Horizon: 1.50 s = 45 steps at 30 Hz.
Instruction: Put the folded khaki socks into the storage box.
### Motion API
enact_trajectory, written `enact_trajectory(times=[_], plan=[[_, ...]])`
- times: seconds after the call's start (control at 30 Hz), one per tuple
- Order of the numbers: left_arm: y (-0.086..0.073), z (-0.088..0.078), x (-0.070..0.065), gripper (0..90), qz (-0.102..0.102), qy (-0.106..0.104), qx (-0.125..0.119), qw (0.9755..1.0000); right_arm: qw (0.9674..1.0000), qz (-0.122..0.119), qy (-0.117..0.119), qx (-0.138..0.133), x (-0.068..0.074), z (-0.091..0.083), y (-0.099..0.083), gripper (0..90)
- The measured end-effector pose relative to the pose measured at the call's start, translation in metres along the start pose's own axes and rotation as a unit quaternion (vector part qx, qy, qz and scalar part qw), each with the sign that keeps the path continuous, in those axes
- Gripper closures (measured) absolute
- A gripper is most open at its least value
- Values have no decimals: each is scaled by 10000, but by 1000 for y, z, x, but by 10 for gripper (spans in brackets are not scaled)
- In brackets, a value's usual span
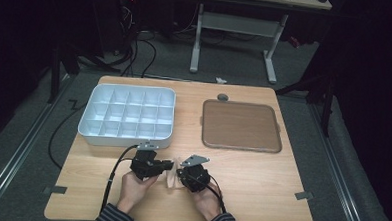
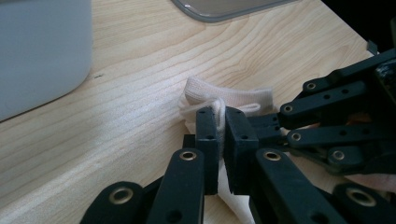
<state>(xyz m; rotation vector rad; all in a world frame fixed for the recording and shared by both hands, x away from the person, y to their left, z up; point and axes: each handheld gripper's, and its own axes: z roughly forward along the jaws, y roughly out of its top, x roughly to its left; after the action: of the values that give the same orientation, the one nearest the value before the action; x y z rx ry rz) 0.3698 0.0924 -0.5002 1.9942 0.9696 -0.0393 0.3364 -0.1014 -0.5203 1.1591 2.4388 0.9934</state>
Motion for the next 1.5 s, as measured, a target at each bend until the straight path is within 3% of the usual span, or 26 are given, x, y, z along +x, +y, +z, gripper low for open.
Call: enact_trajectory(times=[0.33,0.43,0.53,0.6,0.77,0.97,1.1,1.3,1.5], plan=[[-2,-5,3,860,-85,-155,-162,9997,9997,-161,171,25,15,9,8,900],[-6,-8,11,861,-305,-243,-225,9990,9996,-158,250,5,17,12,9,900],[-8,-10,15,861,-376,-170,-217,9989,9995,-158,270,-15,15,9,9,871],[-8,-12,16,862,-382,-139,-225,9989,9996,-125,226,-93,16,5,8,822],[-8,-13,16,862,-397,-102,-200,9990,9990,-207,-30,-383,16,-11,7,807],[-8,-12,14,862,-371,-74,-163,9992,9977,-132,-472,-476,7,-22,3,691],[-7,-12,14,863,-353,-49,-145,9993,9968,-59,-702,-366,1,-21,1,622],[-7,-13,13,862,-357,-54,-135,9993,9981,121,-571,-201,-5,-15,-2,632],[-6,-13,11,863,-297,-84,-170,9994,9991,224,-358,-53,-9,-5,-7,760]])
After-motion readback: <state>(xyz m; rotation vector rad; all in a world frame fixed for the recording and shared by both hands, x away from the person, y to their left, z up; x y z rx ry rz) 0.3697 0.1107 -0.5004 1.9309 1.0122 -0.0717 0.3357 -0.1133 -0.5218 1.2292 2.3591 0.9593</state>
